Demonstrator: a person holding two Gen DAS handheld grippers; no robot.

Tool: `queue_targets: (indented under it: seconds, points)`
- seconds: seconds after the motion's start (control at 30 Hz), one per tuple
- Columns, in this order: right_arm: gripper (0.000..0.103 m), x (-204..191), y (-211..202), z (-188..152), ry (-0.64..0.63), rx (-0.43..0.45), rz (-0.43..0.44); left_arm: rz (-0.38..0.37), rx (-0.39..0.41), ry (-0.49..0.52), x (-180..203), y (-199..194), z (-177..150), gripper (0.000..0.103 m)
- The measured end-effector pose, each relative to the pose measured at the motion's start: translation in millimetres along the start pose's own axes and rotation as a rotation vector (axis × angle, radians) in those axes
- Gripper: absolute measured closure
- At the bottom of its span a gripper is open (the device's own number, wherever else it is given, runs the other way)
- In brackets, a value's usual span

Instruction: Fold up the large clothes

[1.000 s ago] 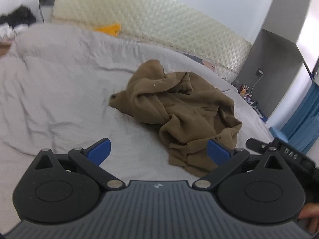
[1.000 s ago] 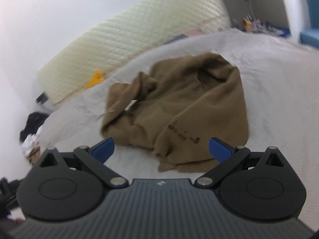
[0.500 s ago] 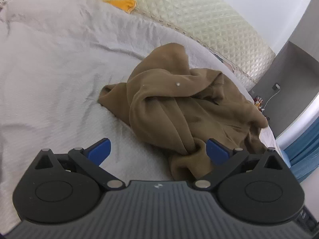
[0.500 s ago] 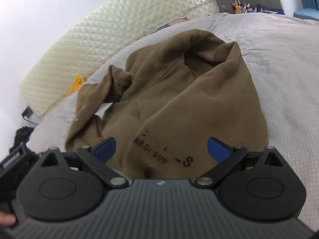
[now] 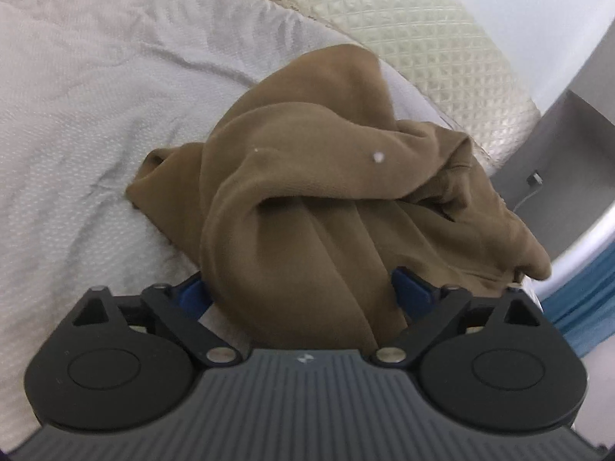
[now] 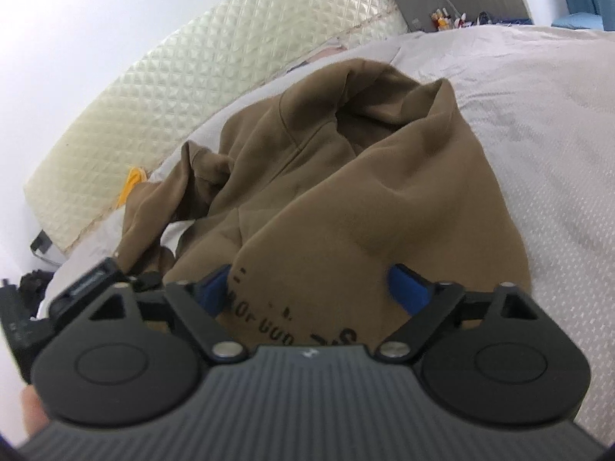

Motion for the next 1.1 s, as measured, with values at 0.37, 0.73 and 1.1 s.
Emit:
queue_targets:
  seconds: [0.37,0.73,1.1]
  points:
    - [0.056,5.3,-15.6,4.3,-0.031,0.098,-0.003,0.128,0.076,-0.042,18.5,-12.7,29.0,0.068]
    - [0.090,25.0,-35.2,24.2,-0.059,0.198,-0.104,0.190,0.153,0.013,28.9,-88.7,56.1,0.085]
    - [0.090,55.9,-78.9,50.0,-0.098,0.386,-0.274,0.234,0.307,0.076,18.5,-197.4,82.8,0.087]
Point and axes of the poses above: each gripper's, at about its wrist camera, not at the fingertips, and y roughly the way its jaws point, x to its right, z to its top, the point moved 2 cm from there along y, roughly the way its jaws point, and after that the axes turned 8 degrees about x, right-handed, at the moved point
